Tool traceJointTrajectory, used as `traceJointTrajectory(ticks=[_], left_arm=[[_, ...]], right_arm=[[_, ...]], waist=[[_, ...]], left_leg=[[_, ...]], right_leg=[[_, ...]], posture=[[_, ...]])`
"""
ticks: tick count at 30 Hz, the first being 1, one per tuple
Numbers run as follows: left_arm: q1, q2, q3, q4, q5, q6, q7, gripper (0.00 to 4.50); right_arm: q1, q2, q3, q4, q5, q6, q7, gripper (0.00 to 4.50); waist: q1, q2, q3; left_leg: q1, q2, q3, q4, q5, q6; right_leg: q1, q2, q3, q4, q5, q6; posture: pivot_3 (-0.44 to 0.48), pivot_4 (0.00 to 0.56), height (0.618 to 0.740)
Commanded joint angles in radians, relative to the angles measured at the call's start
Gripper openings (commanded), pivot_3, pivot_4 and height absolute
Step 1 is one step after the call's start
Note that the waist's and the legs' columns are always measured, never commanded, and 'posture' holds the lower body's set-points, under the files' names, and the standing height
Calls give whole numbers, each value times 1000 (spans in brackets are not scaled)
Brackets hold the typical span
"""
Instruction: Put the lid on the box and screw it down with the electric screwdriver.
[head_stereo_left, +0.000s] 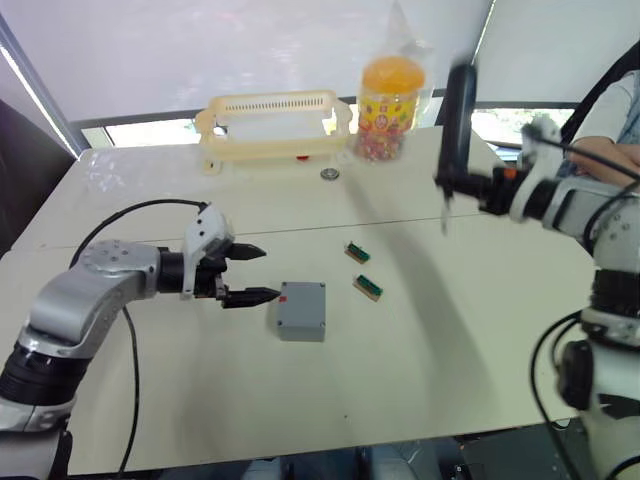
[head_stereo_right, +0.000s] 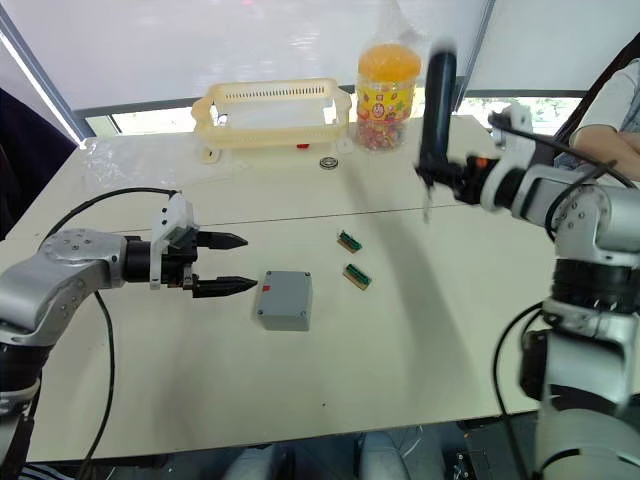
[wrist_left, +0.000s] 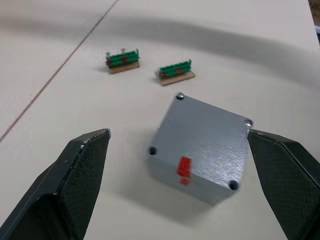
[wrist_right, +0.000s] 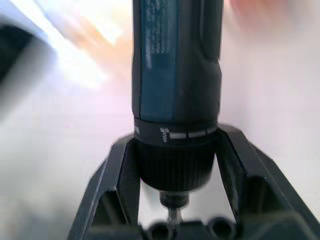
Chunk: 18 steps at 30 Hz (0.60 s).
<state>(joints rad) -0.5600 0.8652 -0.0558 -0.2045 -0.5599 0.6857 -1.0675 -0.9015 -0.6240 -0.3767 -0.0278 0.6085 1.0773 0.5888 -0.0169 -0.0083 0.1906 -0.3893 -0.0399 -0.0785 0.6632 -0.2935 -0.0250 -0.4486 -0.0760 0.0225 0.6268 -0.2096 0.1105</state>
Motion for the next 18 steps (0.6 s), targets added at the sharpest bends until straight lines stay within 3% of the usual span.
traceJointTrajectory(ticks=[1,4,6,7,10,16,18], left_arm=[[-50,-10,-37,56,53,-57,-47,4500],[-96,-57,-78,111,98,-103,-61,4500],[-107,-74,-79,132,114,-127,-67,4500],[-106,-83,-77,128,114,-129,-67,4249],[-95,-96,-70,105,111,-129,-73,3218],[-47,-140,-111,85,146,-149,-66,123],[-47,-168,-120,91,157,-143,-41,43]], right_arm=[[116,192,-45,-263,8,-251,-120,1766],[269,359,77,-375,-50,-447,-138,1766],[339,400,157,-411,-73,-528,-103,1766],[369,422,182,-417,-81,-550,-112,1766],[430,477,238,-424,-90,-592,-144,1766],[516,511,372,-401,-159,-710,-126,1766],[540,515,412,-399,-174,-728,-116,1766]], waist=[[2,-2,-1],[6,-2,-1],[4,-1,-1],[1,-1,0],[-2,-1,0],[-5,-1,0],[-3,-1,0]], left_leg=[[-1,0,0,1,0,0],[-2,-2,0,2,2,-4],[-2,-5,1,5,2,-4],[-1,-6,2,5,2,-4],[-1,-5,1,5,3,-4],[1,-5,0,3,4,-5],[1,-5,0,4,4,-6]], right_leg=[[0,0,0,0,0,0],[0,-5,0,-1,0,0],[2,-7,2,-3,2,3],[3,-7,3,-3,2,4],[2,-5,2,-2,3,4],[1,-4,2,0,2,2],[1,-4,3,1,2,2]], posture=[[0,150,740],[0,150,740],[0,150,740],[0,150,740],[0,150,740],[0,150,740],[0,150,740]])
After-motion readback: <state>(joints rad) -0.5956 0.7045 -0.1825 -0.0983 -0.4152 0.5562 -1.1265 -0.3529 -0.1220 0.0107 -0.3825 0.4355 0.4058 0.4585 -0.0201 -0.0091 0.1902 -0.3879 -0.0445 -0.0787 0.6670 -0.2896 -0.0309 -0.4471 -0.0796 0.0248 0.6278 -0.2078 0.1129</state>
